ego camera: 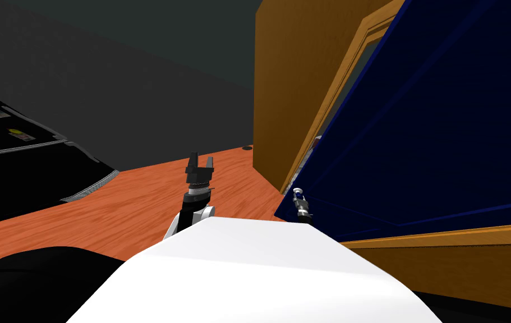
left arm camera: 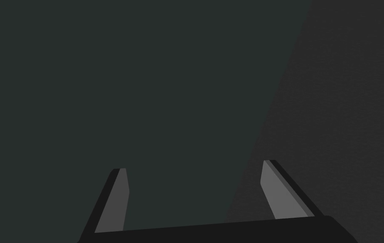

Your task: Pull the door open

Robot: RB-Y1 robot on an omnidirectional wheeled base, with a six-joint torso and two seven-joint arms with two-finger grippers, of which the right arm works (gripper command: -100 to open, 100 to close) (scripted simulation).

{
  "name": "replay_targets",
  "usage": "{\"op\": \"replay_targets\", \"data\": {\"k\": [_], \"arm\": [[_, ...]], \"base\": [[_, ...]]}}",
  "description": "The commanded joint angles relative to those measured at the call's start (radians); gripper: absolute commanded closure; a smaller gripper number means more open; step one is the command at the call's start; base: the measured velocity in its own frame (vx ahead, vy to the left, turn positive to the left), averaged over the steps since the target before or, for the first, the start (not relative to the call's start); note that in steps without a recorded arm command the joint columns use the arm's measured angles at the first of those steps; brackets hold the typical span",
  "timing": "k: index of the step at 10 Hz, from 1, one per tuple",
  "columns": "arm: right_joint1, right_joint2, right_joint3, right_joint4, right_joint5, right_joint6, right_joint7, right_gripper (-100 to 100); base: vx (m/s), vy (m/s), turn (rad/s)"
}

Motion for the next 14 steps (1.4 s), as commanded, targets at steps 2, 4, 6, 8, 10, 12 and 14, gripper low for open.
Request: {"op": "replay_targets", "data": {"k": [2, 4, 6, 8, 10, 12, 14], "arm": [[0.02, -0.018, 0.029, -0.013, 0.019, -0.01, -0.036, 100], [0.03, -0.033, 0.051, -0.019, 0.032, -0.02, -0.061, 100], [0.032, -0.035, 0.056, -0.021, 0.035, -0.017, -0.063, 100], [0.05, -0.052, 0.083, -0.026, 0.052, -0.035, -0.094, 100], [0.064, -0.069, 0.105, -0.033, 0.067, -0.054, -0.121, 100], [0.08, -0.088, 0.129, -0.04, 0.082, -0.074, -0.148, 100], [0.095, -0.106, 0.152, -0.047, 0.097, -0.093, -0.176, 100]], "base": [[-0.224, -0.021, 0.091], [-0.242, -0.01, 0.081], [-0.167, -0.021, 0.055], [-0.162, -0.024, 0.074], [-0.21, -0.051, 0.087], [-0.207, -0.034, 0.066], [-0.214, -0.044, 0.074]]}}
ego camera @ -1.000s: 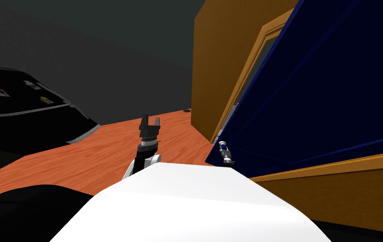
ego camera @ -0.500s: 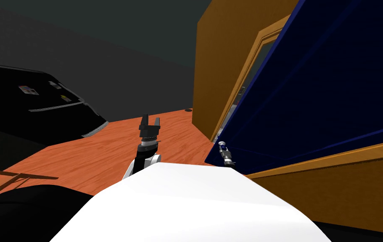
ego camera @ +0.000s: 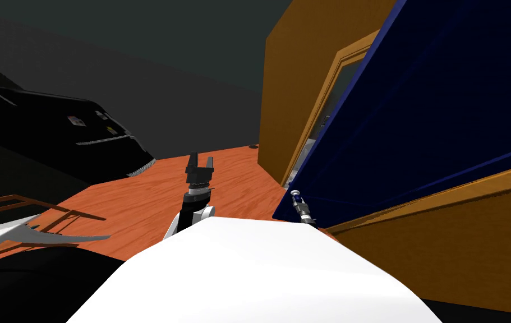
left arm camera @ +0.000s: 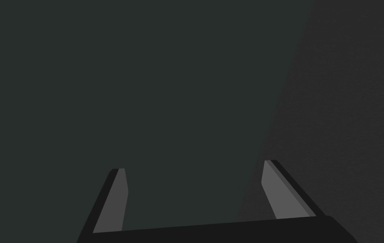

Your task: Pull the door open

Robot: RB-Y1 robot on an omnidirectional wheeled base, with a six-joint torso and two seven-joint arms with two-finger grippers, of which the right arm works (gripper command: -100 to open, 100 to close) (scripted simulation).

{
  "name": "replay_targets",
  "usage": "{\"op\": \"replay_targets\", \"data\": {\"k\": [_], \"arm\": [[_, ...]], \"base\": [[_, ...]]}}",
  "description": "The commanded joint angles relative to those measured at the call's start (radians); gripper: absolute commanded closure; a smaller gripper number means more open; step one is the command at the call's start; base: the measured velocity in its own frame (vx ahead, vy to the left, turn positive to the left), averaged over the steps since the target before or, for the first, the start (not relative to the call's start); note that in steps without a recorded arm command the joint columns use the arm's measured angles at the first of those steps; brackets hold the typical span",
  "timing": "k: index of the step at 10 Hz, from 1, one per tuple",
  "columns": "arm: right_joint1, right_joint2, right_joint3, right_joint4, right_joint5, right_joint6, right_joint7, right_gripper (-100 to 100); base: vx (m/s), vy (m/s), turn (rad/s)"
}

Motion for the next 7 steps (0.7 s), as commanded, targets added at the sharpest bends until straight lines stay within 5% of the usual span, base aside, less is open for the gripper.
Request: {"op": "replay_targets", "data": {"k": [1, 2, 7], "arm": [[0.008, -0.012, 0.014, -0.003, 0.009, -0.016, -0.02, 100], [0.009, -0.007, 0.01, -0.007, 0.007, -0.005, -0.011, 100], [0.052, -0.051, 0.052, 0.002, 0.039, -0.086, -0.07, 100]], "base": [[-0.189, -0.055, 0.064], [-0.079, -0.02, 0.02], [-0.168, -0.051, 0.11]]}}
